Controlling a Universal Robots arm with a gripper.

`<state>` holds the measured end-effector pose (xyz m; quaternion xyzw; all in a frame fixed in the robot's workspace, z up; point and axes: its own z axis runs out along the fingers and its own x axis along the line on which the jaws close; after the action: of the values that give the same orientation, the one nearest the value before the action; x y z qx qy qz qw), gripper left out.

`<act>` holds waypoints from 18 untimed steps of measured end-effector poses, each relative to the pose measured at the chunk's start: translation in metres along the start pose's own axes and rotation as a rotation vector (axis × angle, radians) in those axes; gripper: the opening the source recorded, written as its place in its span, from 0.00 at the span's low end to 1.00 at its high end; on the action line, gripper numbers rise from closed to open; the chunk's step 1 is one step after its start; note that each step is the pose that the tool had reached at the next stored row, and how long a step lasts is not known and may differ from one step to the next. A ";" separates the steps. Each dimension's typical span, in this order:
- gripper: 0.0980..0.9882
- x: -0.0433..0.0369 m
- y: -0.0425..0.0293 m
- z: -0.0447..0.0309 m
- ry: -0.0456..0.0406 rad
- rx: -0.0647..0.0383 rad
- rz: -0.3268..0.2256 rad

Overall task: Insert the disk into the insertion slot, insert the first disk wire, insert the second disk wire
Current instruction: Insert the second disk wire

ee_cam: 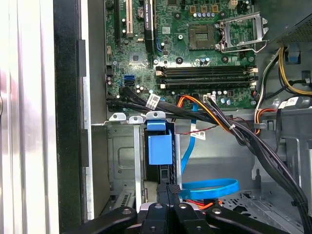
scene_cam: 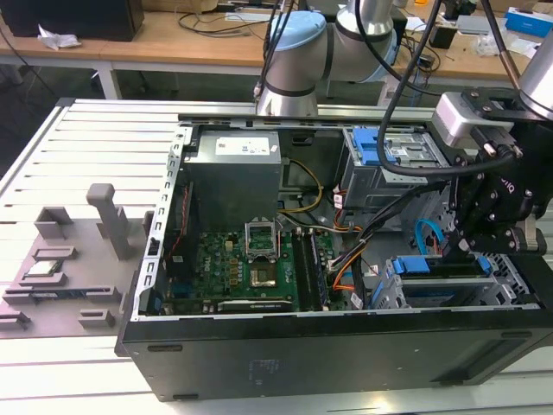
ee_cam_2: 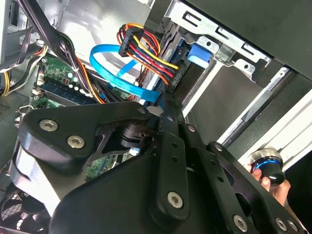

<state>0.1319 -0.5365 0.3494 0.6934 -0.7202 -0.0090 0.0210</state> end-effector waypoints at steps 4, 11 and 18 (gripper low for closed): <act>0.00 0.0000 0.0000 0.0007 -0.0003 0.000 0.000; 0.00 -0.0001 -0.0002 0.0048 0.0000 0.000 0.001; 0.08 -0.0001 -0.0003 0.0052 -0.0001 0.000 0.001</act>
<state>0.1319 -0.5366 0.3442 0.6929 -0.7206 -0.0090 0.0209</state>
